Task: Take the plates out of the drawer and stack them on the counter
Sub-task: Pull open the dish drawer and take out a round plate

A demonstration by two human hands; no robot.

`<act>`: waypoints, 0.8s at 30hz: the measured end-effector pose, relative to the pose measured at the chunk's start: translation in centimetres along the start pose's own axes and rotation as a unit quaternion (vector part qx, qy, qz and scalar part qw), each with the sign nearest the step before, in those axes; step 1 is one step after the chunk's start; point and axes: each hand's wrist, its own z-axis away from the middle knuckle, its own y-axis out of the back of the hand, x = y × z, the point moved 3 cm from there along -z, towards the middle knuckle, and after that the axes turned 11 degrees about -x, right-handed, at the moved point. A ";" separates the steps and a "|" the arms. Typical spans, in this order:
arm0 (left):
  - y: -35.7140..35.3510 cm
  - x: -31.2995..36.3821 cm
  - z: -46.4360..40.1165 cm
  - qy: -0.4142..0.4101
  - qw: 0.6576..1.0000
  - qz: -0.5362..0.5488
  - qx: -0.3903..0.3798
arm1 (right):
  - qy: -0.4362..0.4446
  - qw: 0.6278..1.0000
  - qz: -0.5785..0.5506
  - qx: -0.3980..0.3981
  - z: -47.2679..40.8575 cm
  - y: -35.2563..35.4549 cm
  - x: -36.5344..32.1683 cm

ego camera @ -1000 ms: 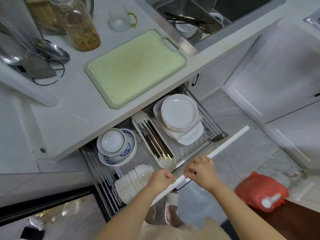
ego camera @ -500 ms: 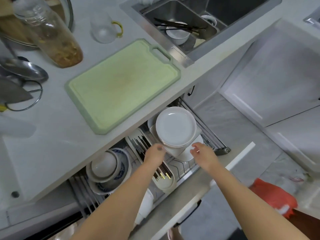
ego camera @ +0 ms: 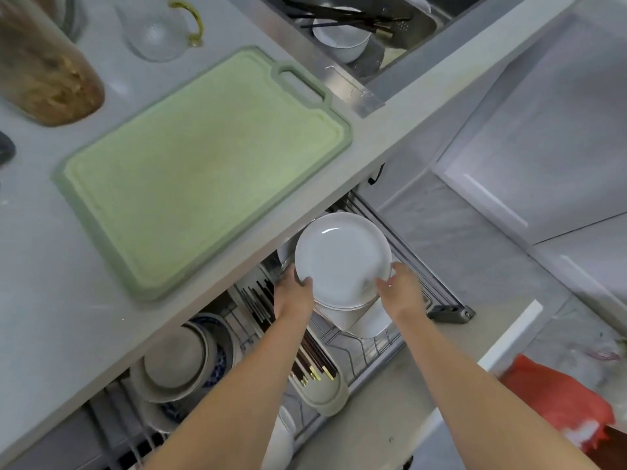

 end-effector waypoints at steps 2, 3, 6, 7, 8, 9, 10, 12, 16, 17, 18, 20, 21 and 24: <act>-0.3 -0.3 -0.4 0.002 1.000 0.031 -0.004 | -0.003 1.000 -0.017 0.017 -0.4 -0.3 0.2; -0.4 -0.5 -0.6 0.004 0.999 0.038 -0.003 | -0.006 0.999 -0.027 0.024 -0.6 -0.4 0.4; -0.6 -1.1 -1.4 0.002 0.999 0.044 0.006 | -0.012 0.997 -0.054 0.044 -1.1 -0.5 1.0; -0.6 -1.2 -1.6 -0.002 0.999 0.045 0.010 | -0.009 0.997 -0.060 0.053 -1.2 -0.5 1.1; -0.7 -1.3 -1.7 -0.005 0.999 0.046 0.014 | -0.004 0.996 -0.065 0.062 -1.3 -0.5 1.1; -0.7 -1.4 -1.8 -0.007 0.999 0.047 0.019 | -0.002 0.995 -0.067 0.069 -1.4 -0.6 1.1; -0.8 -1.4 -1.8 -0.009 0.999 0.048 0.023 | -0.003 0.995 -0.069 0.073 -1.4 -0.6 1.1; -0.8 -1.5 -1.8 -0.009 0.998 0.056 0.025 | -0.006 0.994 -0.078 0.079 -1.3 -0.7 1.1; -0.5 -1.9 -1.2 -0.002 0.995 0.095 0.003 | 0.000 0.989 -0.112 0.097 -0.6 -0.5 0.9; -0.4 -1.9 -0.9 -0.003 0.995 0.099 -0.002 | 0.002 0.988 -0.119 0.099 -0.3 -0.3 0.8; -0.3 -1.8 -0.5 -0.005 0.995 0.103 -0.005 | 0.005 0.987 -0.129 0.099 0.1 -0.1 0.6; -0.3 -1.6 0.5 -0.011 0.993 0.119 -0.013 | 0.007 0.982 -0.166 0.092 1.0 0.4 0.4; -0.3 -1.5 1.1 -0.013 0.991 0.133 -0.018 | 0.008 0.978 -0.190 0.089 1.6 0.6 0.3; -0.4 -0.8 3.3 -0.021 0.983 0.180 -0.030 | 0.007 0.968 -0.229 0.100 3.8 1.5 0.6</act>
